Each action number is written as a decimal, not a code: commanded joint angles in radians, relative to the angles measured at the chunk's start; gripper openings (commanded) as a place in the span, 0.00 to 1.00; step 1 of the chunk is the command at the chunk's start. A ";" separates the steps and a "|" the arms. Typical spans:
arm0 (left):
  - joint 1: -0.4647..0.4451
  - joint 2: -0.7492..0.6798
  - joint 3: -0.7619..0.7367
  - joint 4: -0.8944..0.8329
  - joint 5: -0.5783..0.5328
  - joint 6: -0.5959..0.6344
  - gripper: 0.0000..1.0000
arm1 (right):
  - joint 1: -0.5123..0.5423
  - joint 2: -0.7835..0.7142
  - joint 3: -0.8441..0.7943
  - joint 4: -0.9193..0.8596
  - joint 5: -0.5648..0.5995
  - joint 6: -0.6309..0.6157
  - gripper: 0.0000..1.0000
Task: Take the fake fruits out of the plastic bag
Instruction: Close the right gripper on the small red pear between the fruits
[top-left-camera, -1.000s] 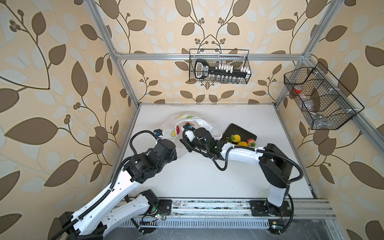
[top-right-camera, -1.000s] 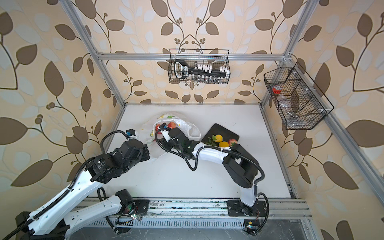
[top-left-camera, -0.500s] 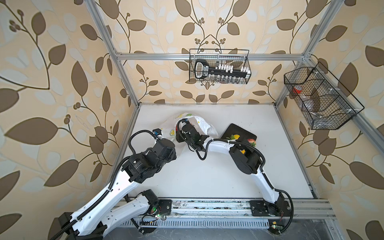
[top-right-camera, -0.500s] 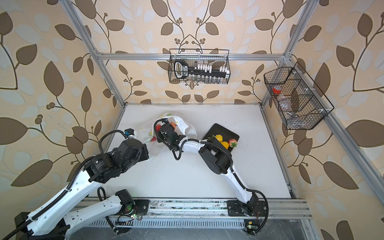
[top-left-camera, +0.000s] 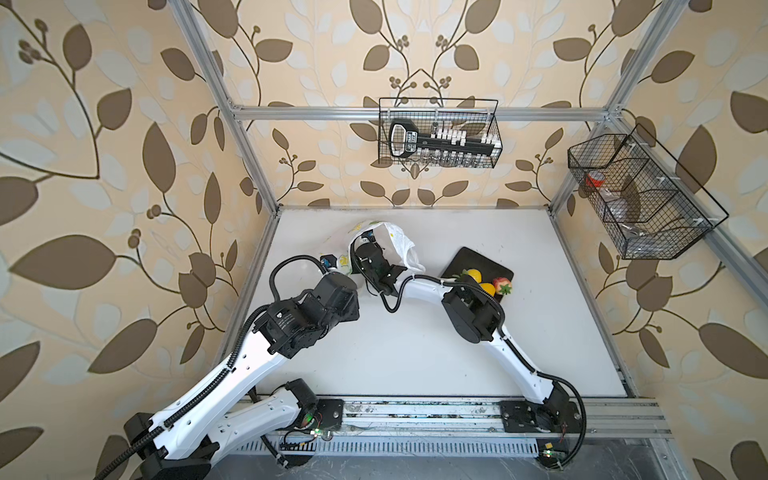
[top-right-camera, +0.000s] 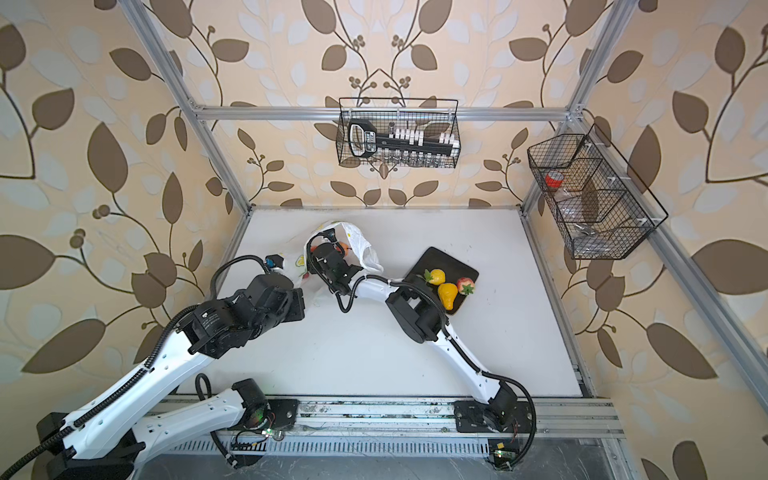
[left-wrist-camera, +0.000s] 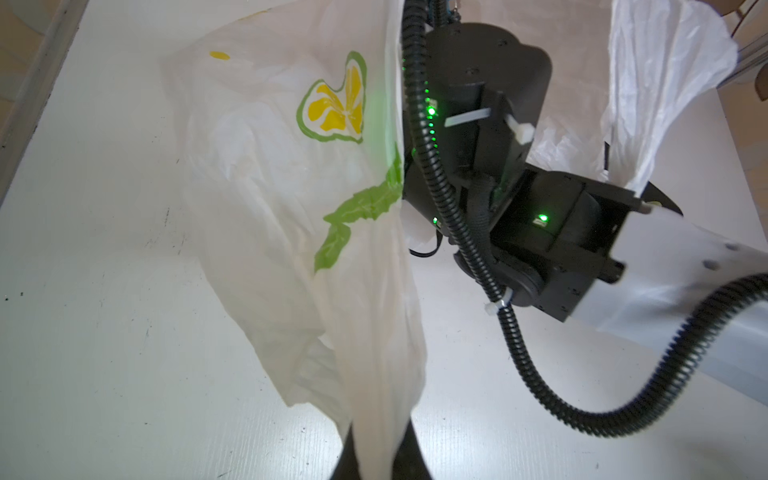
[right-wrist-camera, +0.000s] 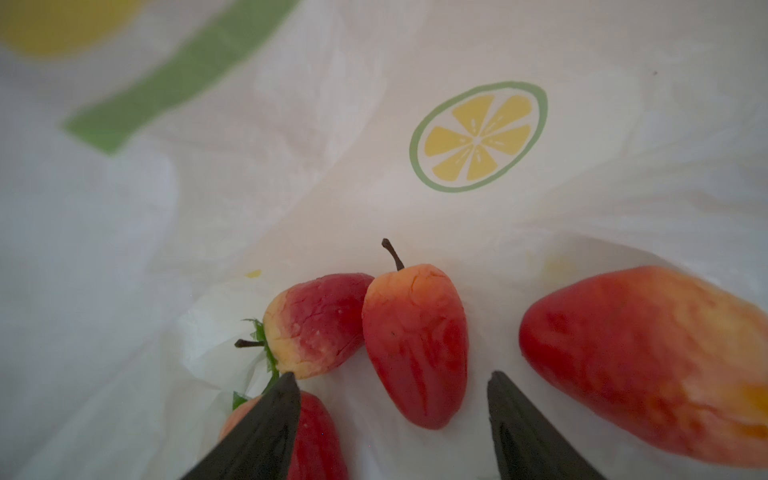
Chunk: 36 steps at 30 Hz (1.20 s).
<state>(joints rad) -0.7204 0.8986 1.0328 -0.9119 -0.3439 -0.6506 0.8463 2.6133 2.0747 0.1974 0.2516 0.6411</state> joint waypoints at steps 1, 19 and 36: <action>-0.002 0.010 0.044 0.030 0.045 0.047 0.00 | -0.007 0.071 0.084 -0.082 0.025 0.032 0.75; -0.003 0.012 0.038 0.228 0.380 0.135 0.00 | -0.014 0.184 0.187 -0.163 -0.052 0.201 0.70; -0.003 -0.078 0.012 0.105 0.135 0.004 0.00 | -0.017 -0.028 -0.104 -0.033 -0.073 0.116 0.44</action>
<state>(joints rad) -0.7204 0.8345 1.0348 -0.7456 -0.0490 -0.5838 0.8345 2.6507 2.0518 0.1780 0.2005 0.7868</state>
